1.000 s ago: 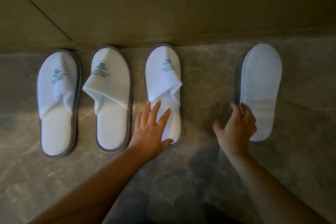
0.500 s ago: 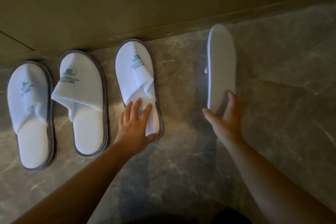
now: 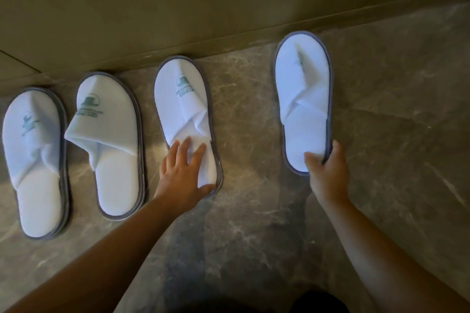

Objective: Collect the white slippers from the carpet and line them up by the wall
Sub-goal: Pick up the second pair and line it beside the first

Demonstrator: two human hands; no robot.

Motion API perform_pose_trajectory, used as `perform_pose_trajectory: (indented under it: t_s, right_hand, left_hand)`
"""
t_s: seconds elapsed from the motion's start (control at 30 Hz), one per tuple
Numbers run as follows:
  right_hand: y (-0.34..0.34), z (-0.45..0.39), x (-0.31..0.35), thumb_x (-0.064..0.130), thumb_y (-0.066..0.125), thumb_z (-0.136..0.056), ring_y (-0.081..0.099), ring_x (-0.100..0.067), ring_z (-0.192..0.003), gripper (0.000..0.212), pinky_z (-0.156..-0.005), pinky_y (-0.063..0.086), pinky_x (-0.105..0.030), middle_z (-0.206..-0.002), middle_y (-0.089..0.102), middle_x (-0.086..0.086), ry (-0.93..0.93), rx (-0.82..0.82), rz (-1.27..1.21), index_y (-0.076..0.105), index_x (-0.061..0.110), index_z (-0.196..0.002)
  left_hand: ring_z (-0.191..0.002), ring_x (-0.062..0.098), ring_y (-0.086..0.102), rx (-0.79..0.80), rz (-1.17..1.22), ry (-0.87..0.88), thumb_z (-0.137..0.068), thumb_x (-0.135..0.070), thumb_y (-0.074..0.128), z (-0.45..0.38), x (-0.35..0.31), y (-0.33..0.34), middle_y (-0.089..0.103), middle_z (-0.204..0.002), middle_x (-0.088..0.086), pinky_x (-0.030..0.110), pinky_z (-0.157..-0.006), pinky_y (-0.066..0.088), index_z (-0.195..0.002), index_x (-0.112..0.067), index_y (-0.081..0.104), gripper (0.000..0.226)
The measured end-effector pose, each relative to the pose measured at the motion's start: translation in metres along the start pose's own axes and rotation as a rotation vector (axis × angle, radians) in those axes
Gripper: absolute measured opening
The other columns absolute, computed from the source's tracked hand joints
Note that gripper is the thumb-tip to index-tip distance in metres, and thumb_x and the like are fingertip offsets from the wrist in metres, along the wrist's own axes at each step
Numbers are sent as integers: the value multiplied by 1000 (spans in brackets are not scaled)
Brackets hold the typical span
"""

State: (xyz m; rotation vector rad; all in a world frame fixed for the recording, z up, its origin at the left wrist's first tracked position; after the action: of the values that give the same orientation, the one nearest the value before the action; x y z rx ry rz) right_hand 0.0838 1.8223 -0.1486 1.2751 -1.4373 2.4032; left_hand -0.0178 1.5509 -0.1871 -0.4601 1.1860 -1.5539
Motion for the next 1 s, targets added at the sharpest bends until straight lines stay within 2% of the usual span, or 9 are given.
perform_pose_trajectory:
  t_s: [0.07,0.13,0.3,0.43,0.53,0.67,1.0]
  right_hand:
    - [0,-7,-3,14,62,-79,45,-37,-120,61,-88,41,-30,-134,44,-24,18,10,97,33,0,-131]
    - [5,-10,0,13,64,-77,38,-40,-123,66,-100,35,-41,-135,40,-27,-12,40,228,30,1,-133]
    - [28,-6,7,35,73,-67,33,-40,-125,90,-101,37,-50,-140,33,-24,-4,125,309,22,9,-137]
    - [34,-7,9,32,75,-66,33,-41,-125,91,-101,34,-50,-139,32,-26,7,162,384,22,8,-135]
    - [42,0,18,26,75,-64,31,-41,-125,88,-101,31,-49,-139,31,-25,-59,202,375,25,9,-135]
    - [67,23,25,28,74,-66,24,-35,-132,91,-107,27,-50,-146,23,-20,-156,304,372,19,15,-138]
    - [84,30,35,29,73,-67,22,-37,-131,89,-106,27,-50,-146,20,-22,-137,268,386,20,15,-137]
  left_hand:
    - [-140,33,-3,10,3,0,-70,-49,63,0,-1,1,4,-153,9,55,-112,10,-138,-23,11,90]
    - [-140,33,-4,17,5,0,-71,-49,63,0,-1,1,2,-153,8,55,-112,9,-139,-24,10,90]
    - [-140,34,-4,7,16,0,-71,-46,64,2,-2,-1,4,-153,10,55,-112,9,-139,-22,12,89]
    - [-140,33,-3,9,-1,7,-71,-48,62,1,-2,1,3,-153,8,54,-112,8,-139,-23,9,90]
    - [-140,32,-3,13,-8,3,-71,-50,62,1,1,3,2,-153,7,53,-112,8,-139,-25,6,91]
    - [-139,32,-3,12,-6,8,-70,-50,62,1,1,3,3,-153,7,54,-112,8,-139,-26,6,92]
    - [-138,31,-10,51,53,10,-72,-49,62,0,0,5,-3,-153,4,51,-113,5,-139,-27,3,92]
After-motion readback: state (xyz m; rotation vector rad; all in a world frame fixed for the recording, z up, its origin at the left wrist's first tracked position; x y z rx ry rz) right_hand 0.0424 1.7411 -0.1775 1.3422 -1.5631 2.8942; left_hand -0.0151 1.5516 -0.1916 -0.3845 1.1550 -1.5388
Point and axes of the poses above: each hand's wrist, its own z-axis away from the middle knuckle, its own y-axis out of the palm, x = y × z, the point moved 10 cm from there along -z, towards the middle knuckle
